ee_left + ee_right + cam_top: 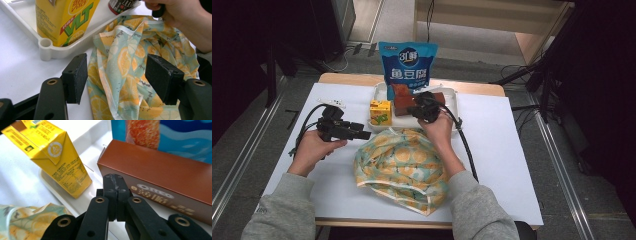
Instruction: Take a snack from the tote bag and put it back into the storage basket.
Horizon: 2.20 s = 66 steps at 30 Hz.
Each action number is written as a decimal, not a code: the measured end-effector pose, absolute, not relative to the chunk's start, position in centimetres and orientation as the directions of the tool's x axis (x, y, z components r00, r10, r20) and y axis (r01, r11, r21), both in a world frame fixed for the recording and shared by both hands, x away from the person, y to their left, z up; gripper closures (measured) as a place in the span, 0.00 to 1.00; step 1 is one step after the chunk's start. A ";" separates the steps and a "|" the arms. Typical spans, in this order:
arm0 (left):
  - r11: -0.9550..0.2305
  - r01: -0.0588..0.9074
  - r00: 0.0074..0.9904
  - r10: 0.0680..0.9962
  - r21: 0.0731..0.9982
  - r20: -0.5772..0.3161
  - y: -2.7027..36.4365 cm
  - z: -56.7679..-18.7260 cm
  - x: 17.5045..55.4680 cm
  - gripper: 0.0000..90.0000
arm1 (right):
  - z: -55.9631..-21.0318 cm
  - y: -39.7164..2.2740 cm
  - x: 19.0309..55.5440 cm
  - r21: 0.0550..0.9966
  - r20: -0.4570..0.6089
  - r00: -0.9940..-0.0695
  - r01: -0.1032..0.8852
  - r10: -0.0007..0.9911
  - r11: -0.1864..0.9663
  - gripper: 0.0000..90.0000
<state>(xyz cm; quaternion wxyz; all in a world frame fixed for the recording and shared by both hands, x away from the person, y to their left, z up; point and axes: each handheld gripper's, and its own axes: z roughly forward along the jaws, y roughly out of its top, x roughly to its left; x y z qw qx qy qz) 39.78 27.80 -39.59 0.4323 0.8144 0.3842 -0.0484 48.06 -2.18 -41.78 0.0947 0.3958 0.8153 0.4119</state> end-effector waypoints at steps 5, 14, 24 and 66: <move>-0.328 0.666 0.701 0.583 0.671 -0.410 27.9 -39.6 39.8 0.39 | -42.5 -0.9 48.6 0.734 0.158 -0.668 0.572 0.727 0.366 1.00; -0.333 0.664 0.703 0.583 0.669 -0.407 27.8 -39.6 39.8 0.39 | -43.5 0.4 49.6 0.720 0.159 -0.649 0.592 0.744 0.363 1.00; -0.332 0.664 0.703 0.582 0.670 -0.409 27.9 -39.6 39.8 0.39 | -43.8 1.4 50.1 0.711 0.165 -0.642 0.604 0.749 0.361 1.00; -0.333 0.664 0.699 0.593 0.670 -0.399 27.9 -39.6 39.7 0.37 | -38.8 -4.5 45.7 0.745 0.233 -0.744 0.551 0.627 0.377 0.57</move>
